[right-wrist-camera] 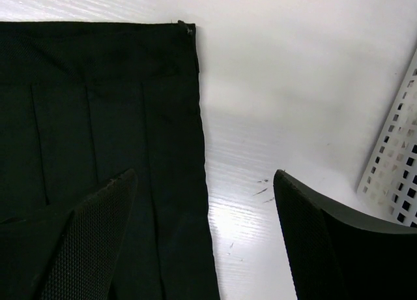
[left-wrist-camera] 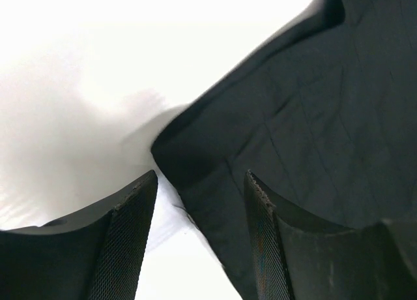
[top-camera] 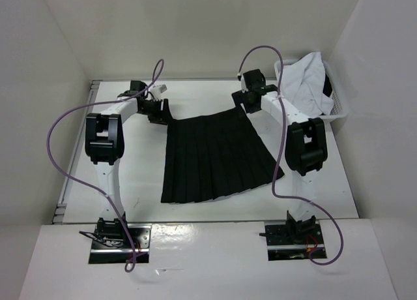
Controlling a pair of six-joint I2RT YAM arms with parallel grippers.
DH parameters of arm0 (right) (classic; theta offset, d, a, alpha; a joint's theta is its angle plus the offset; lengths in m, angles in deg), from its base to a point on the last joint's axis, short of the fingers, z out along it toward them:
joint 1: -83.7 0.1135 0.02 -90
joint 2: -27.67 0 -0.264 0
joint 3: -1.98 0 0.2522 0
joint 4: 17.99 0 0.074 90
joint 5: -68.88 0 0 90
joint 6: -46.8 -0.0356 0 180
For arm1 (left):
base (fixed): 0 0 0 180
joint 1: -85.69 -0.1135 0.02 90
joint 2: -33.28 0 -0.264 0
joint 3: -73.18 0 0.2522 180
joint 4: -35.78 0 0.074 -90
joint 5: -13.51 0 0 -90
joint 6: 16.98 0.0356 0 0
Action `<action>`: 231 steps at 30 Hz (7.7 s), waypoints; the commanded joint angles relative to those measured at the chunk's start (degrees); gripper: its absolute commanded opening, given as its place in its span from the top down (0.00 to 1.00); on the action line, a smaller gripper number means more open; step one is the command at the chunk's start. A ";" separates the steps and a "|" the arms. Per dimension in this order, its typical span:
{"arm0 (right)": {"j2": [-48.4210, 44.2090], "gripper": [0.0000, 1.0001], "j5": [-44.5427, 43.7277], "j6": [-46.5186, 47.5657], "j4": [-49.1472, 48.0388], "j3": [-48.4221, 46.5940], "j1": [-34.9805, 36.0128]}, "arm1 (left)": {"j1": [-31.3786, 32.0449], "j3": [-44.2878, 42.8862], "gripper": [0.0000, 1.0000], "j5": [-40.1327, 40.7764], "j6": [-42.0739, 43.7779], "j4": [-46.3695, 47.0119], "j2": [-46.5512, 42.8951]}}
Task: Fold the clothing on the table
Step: Fold the skirt
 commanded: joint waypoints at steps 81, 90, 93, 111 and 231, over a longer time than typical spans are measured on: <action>34.38 0.74 35.80 7.33 17.39 -40.80 -6.93 | 0.72 -2.67 0.85 8.01 9.62 -7.58 3.53; 32.80 1.00 33.26 7.33 16.87 -40.80 -6.41 | 1.24 -10.83 1.00 9.32 9.62 -10.65 5.81; 31.57 1.00 30.97 7.33 16.34 -40.80 -6.41 | 1.25 -16.09 1.00 10.73 9.62 -12.75 8.01; 18.92 1.00 11.28 5.04 9.48 -42.74 -5.88 | 3.36 -56.10 1.00 12.14 6.99 -25.16 14.18; -34.34 1.00 -12.54 23.59 -1.33 26.51 0.71 | 7.84 17.46 0.84 9.77 16.04 -10.39 -29.69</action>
